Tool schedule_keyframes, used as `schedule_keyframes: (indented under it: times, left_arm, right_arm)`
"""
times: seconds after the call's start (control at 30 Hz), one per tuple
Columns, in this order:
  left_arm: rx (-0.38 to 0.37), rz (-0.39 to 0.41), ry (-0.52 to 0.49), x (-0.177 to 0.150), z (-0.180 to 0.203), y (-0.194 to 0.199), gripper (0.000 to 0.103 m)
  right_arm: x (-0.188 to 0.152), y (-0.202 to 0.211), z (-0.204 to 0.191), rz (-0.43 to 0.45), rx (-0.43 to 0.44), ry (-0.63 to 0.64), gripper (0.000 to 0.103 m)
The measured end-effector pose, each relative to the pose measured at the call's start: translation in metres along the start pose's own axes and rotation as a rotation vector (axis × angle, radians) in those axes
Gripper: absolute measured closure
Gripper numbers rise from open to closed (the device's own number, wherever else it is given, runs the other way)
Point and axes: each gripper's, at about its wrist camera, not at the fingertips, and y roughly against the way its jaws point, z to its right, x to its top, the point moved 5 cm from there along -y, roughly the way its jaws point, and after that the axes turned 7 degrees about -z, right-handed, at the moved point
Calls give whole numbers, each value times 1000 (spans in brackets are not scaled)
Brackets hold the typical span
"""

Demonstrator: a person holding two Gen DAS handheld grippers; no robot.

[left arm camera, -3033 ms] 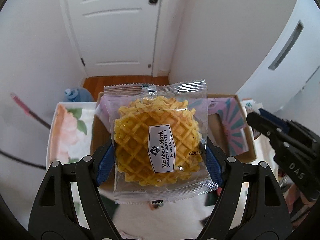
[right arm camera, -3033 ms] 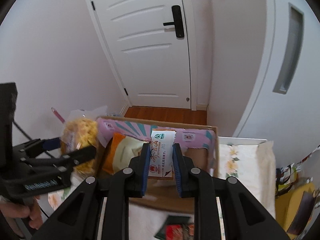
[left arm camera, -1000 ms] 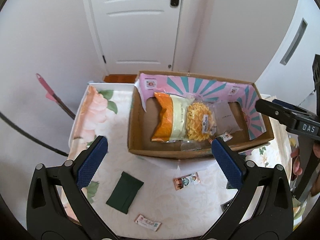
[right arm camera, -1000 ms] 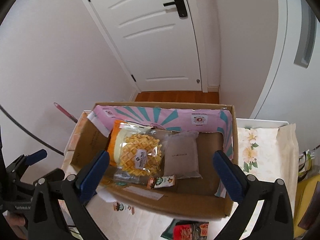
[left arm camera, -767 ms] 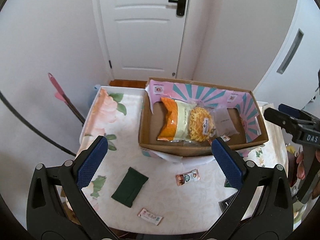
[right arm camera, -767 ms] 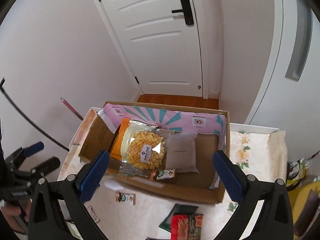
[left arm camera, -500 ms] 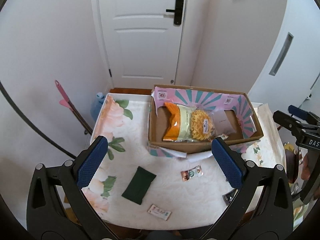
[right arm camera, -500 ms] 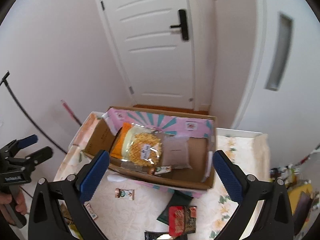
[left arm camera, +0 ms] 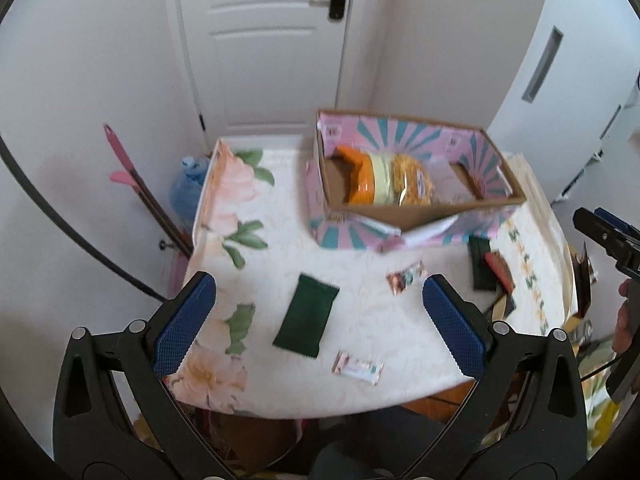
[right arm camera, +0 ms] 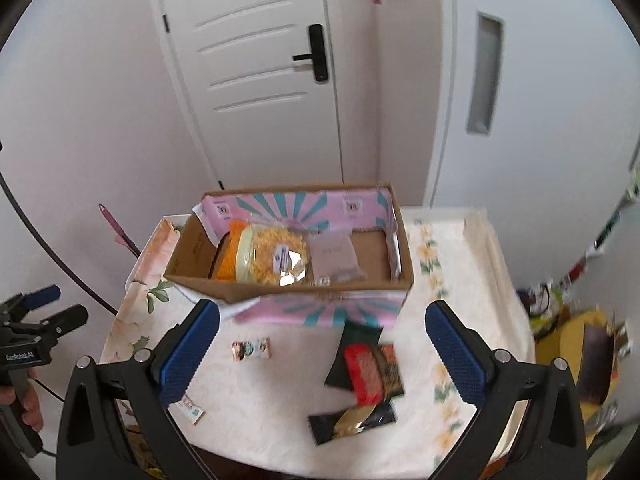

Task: Organize snacks
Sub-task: 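Withdraw both open tools from the box, then move the left tool toward the dark green packet on the table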

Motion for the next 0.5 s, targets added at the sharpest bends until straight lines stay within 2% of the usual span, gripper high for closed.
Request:
schedule_keyframes:
  times: [0.33,0.5]
  left_arm:
    - [-54,-83,-44,-36,-4,-49,0]
    - [-48,-123,-38,-49,-3,-79,1]
  right_arm:
    - [-59,-9,3,-46,-13,-80,0]
    - [-82,-25,11,-80,6,-88,0]
